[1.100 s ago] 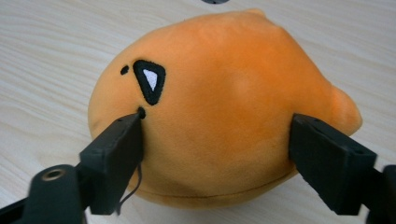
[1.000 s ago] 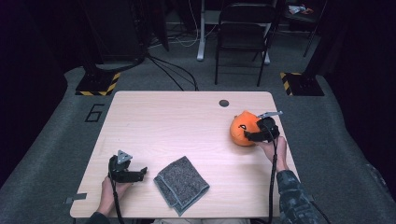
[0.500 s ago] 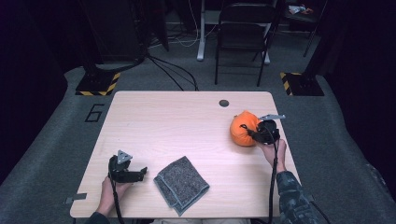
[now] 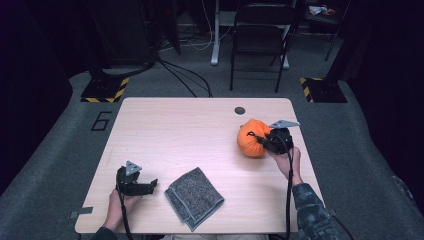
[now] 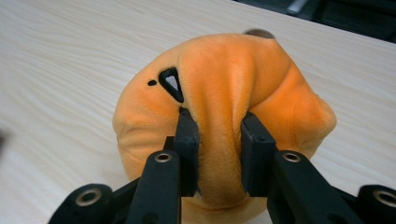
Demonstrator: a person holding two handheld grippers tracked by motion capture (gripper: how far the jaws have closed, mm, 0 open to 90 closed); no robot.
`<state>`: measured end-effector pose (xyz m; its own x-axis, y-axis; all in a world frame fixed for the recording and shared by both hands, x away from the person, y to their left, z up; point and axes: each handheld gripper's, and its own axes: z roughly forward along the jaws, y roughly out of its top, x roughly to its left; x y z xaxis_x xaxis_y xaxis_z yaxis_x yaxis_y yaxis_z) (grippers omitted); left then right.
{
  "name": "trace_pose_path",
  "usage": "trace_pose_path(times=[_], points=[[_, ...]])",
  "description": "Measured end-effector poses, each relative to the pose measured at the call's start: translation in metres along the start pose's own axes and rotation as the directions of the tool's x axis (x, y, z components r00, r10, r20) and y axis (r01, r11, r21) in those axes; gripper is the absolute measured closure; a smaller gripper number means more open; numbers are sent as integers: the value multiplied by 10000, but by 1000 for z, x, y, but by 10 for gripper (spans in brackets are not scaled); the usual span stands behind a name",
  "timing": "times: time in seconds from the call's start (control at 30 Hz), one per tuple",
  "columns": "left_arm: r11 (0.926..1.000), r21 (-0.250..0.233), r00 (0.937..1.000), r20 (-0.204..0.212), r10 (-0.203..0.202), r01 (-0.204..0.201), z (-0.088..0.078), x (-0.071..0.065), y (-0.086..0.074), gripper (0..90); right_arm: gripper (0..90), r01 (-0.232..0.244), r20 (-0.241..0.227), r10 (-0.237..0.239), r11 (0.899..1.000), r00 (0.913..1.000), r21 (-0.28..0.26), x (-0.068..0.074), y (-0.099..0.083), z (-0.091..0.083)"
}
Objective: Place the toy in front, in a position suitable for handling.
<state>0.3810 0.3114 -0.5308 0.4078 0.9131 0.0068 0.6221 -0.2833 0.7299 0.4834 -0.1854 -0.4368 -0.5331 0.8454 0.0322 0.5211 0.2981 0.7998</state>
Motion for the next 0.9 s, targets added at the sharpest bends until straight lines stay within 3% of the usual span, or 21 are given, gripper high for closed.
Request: trace_pose_path(times=[0.17,0.27,0.47,0.77,0.9], points=[[10000,-39,10000,-12,-1,1,0,0,0,55,718,558,-1031,-593,9978,9929,-372,13,6,-3],[10000,4,10000,1,12,-12,0,0,0,55,719,919,-1442,-992,9942,9846,-563,22,9,-4],[10000,-23,10000,-16,-1,1,0,0,0,55,718,1210,-2101,-1363,9891,9681,-841,35,14,-3],[10000,-56,10000,-30,-10,10,0,0,0,55,718,2010,-2919,-2224,9743,9302,-1019,61,22,8],[10000,-57,10000,-37,-17,17,0,0,0,55,716,2186,-3156,-2367,9715,9189,-921,68,22,16]])
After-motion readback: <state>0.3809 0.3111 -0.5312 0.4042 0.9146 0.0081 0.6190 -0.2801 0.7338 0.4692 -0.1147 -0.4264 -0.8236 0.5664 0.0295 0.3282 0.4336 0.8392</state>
